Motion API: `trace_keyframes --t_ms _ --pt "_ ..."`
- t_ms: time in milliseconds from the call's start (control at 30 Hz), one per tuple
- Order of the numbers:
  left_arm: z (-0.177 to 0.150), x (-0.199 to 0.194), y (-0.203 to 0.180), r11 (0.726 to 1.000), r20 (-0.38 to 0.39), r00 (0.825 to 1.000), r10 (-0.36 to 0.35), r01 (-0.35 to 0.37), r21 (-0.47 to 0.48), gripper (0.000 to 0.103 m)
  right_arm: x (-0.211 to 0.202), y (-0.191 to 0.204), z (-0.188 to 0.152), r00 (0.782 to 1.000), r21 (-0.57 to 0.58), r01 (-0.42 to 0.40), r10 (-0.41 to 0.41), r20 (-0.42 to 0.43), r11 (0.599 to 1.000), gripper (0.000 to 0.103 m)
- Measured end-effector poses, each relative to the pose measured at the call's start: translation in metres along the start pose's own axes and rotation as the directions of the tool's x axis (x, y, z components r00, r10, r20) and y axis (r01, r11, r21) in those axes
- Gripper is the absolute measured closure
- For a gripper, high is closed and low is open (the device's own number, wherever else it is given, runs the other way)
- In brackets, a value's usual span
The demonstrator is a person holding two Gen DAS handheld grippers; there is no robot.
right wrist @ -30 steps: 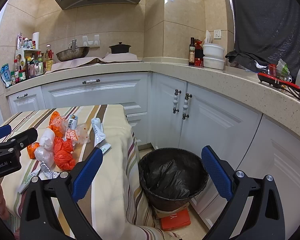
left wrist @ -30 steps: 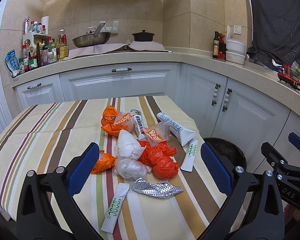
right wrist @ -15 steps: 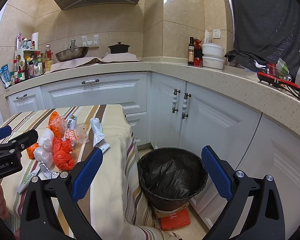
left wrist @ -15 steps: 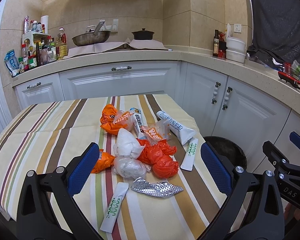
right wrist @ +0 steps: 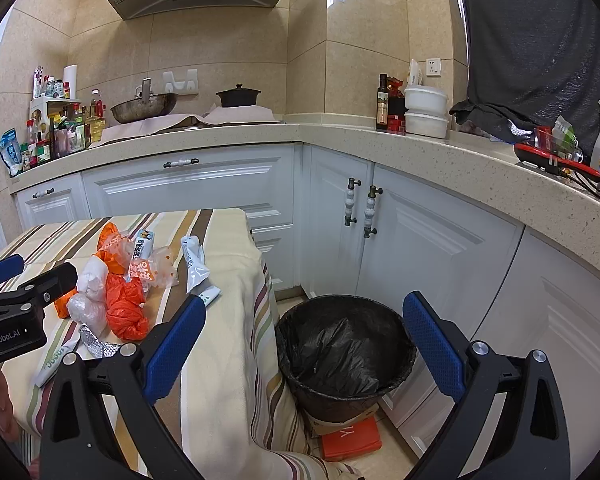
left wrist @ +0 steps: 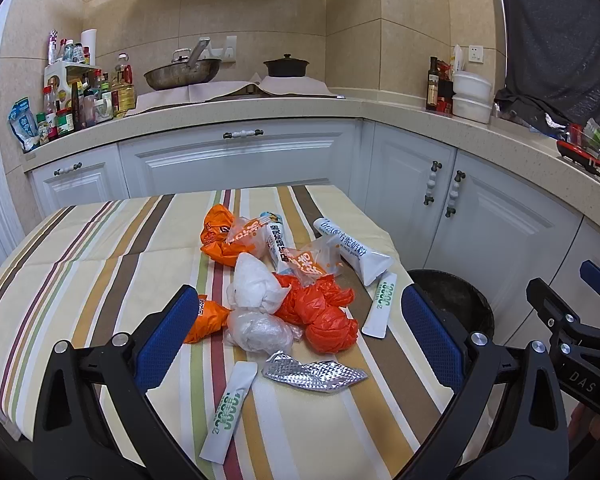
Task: Collect trash
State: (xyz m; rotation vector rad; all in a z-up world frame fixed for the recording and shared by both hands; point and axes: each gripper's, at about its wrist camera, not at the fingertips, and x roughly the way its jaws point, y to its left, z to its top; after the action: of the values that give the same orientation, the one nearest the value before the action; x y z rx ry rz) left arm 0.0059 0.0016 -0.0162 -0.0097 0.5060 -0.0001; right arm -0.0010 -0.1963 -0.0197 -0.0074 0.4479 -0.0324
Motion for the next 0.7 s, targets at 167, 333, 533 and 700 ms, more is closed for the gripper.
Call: trace_keyframes --t_ms 167,333,533,700 --pt "-0.0029 0.0006 0.0008 1.0 -0.001 1.0 0.0 0.0 0.004 0.004 -0.0011 -0.0002 0.0015 1.0 0.001 0.001 -0.001 0.0 1.0 0.007" --pt "-0.0036 -0.0004 0.0008 1.0 -0.003 1.0 -0.001 0.001 0.004 0.004 -0.0011 -0.0006 0.0017 1.0 0.001 0.0 0.0 -0.001 1.0 0.007" --pt "-0.0027 -0.0006 0.0005 1.0 -0.004 1.0 -0.001 0.001 0.006 0.004 -0.0012 -0.0007 0.002 1.0 0.001 -0.001 0.001 -0.001 1.0 0.007" --pt "-0.0039 -0.0022 0.0004 1.0 -0.009 1.0 -0.001 0.001 0.008 0.004 0.0001 0.0013 0.0014 1.0 0.001 0.0 0.0 -0.002 1.0 0.007"
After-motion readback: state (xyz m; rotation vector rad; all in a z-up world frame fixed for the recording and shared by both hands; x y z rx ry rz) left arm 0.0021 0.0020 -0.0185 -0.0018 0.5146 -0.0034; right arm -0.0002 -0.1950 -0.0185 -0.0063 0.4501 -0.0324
